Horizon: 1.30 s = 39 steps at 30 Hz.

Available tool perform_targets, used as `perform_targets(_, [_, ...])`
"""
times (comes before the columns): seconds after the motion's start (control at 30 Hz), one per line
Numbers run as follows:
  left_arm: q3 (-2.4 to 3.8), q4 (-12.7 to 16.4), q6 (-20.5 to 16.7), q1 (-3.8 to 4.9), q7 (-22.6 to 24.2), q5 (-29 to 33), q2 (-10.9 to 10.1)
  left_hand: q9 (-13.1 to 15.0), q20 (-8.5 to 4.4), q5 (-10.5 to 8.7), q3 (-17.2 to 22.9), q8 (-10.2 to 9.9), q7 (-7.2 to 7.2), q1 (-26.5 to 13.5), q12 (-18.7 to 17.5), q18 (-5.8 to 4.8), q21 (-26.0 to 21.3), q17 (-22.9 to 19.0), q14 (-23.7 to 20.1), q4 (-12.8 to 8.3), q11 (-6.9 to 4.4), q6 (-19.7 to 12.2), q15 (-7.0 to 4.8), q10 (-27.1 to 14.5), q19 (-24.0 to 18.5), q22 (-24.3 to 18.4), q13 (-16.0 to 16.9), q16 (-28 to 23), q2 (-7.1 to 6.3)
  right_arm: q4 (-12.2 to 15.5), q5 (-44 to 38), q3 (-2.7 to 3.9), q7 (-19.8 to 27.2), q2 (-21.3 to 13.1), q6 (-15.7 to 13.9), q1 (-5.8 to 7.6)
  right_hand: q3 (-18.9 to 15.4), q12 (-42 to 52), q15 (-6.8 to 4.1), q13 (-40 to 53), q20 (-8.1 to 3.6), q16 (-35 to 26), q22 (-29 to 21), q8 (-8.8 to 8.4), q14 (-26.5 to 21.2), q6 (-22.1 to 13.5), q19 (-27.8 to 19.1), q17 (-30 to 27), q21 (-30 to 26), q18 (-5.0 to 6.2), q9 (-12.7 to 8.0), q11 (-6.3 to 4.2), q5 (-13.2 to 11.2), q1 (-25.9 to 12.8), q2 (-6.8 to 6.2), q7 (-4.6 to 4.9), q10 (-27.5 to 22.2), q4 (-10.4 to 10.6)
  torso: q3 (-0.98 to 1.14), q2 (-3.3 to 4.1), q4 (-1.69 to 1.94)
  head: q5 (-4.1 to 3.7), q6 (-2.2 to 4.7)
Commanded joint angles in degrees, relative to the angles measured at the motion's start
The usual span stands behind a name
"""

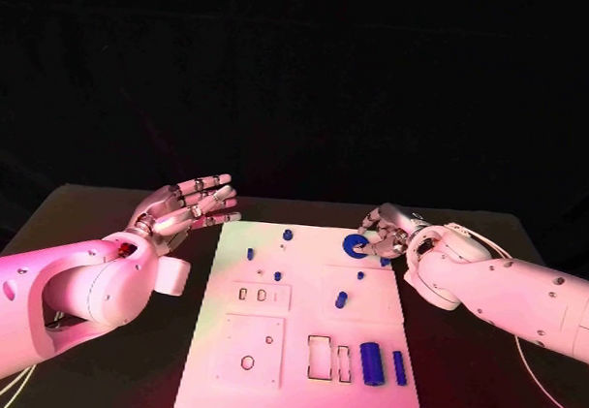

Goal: Assemble the parts on the task board

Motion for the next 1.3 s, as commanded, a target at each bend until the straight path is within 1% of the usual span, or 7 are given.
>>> perform_targets(0.03, [0.05,0.1,0.7,0.07,0.2,0.1,0.0,-0.1,-0.02,-0.27,0.2,0.1,6.20,-0.1,-0.3,0.97,-0.2,0.0,-0.6,0.1,0.05,-0.2,-0.02,-0.5,0.0,-0.1,-0.1,-0.3,0.41,0.1,-2.8,0.02,0.8,0.1,-0.7,-0.01,0.3,0.2,-0.08,15.1,-0.08,0.3,1.9,0.03,5.9,0.4,0.3,15.1,0.2,-0.80,0.0,-0.33,0.0,0.5,-0.06,-0.01,6.0,0.1,-0.02,0.00,0.01,0.00,0.00])
perform_targets(0.27, [0.05,0.1,0.7,0.07,0.1,0.1,-0.1,-0.1,-0.02,-0.28,0.2,0.1,6.23,-0.1,-0.3,0.95,-0.2,-0.1,-0.6,0.1,0.08,-0.1,0.00,-0.3,-0.1,-0.1,-0.1,-0.3,0.45,0.4,-4.2,0.01,1.0,0.0,-0.7,-0.01,0.9,0.2,-0.13,15.1,-0.15,0.3,2.1,-0.15,5.9,0.6,0.3,15.1,0.3,-0.82,-0.2,-0.30,-0.1,1.3,-0.13,0.03,6.0,-0.1,-0.01,-0.01,0.01,0.00,0.00])
perform_targets(0.53, [0.05,0.1,0.8,0.07,0.0,0.1,-0.1,-0.1,-0.03,-0.29,0.3,0.1,6.27,-0.1,-0.3,0.93,-0.2,-0.1,-0.8,0.1,0.12,-0.2,0.02,-0.4,-0.1,-0.1,-0.1,-0.4,0.50,0.0,-4.6,0.01,0.5,0.3,2.4,-0.01,1.1,0.2,-0.14,15.1,-0.16,0.3,2.2,-0.15,5.9,0.8,0.3,15.1,0.4,-0.83,-0.2,-0.30,-0.2,1.3,-0.07,0.04,6.0,0.0,0.02,0.01,0.05,0.00,-0.11])
perform_targets(0.7, [0.05,0.1,0.9,0.07,-0.2,0.1,-0.1,-0.1,-0.03,-0.29,0.3,0.1,6.27,-0.1,-0.3,0.93,-0.2,-0.1,-0.8,0.1,0.12,-0.2,0.02,-0.4,-0.1,-0.1,-0.1,-0.4,0.50,-0.4,-4.1,-0.01,0.4,0.5,4.7,-0.04,0.9,0.2,-0.04,15.1,-0.13,0.3,2.2,-0.58,5.9,0.5,0.3,15.1,0.3,-0.83,-0.5,-0.24,-0.3,0.5,-0.63,0.12,6.0,0.5,0.01,0.02,0.05,0.06,-0.20])
perform_targets(0.87, [0.05,0.0,1.1,0.07,-0.5,0.0,-0.1,-0.1,-0.03,-0.35,0.3,0.0,6.32,0.0,-0.4,0.91,-0.2,-0.2,-1.1,0.0,0.16,-0.4,0.05,-0.7,-0.1,-0.1,-0.1,-0.5,0.53,-0.8,-3.6,-0.02,0.4,0.7,5.7,-0.07,0.9,0.2,0.00,15.1,-0.10,0.3,2.1,-0.73,5.9,0.3,0.2,15.1,0.2,-0.81,-0.5,-0.21,-0.4,0.3,-0.70,0.15,6.0,0.6,0.03,0.01,0.01,0.18,-0.25])
perform_targets(1.17, [0.04,0.1,1.7,0.07,-1.1,0.0,0.0,-0.2,-0.02,-0.43,0.4,-0.1,6.38,0.0,-0.5,0.85,-0.3,-0.3,-1.5,0.0,0.21,-0.7,0.11,-1.0,-0.2,-0.2,-0.2,-0.7,0.54,-1.5,-3.1,-0.02,0.1,0.7,6.1,-0.09,1.1,0.2,0.07,15.1,-0.04,0.3,2.1,-0.98,5.9,0.2,0.1,15.1,0.2,-0.80,-0.7,-0.17,-0.1,0.0,-0.34,0.20,6.0,0.6,-0.01,0.04,0.04,0.45,-0.44])
perform_targets(1.3, [0.04,0.0,1.8,0.07,-1.2,0.0,0.0,-0.2,-0.02,-0.43,0.4,-0.1,6.38,0.0,-0.5,0.85,-0.3,-0.3,-1.5,0.0,0.21,-0.7,0.11,-1.0,-0.2,-0.2,-0.2,-0.7,0.54,-1.6,-2.7,-0.02,0.4,0.7,6.0,-0.13,2.1,0.2,0.08,15.1,0.01,0.3,2.1,-1.11,5.9,0.7,0.1,15.1,0.2,-0.78,-0.8,-0.16,1.4,0.2,0.43,0.20,6.0,0.4,-0.01,-0.01,0.04,0.53,-0.40])
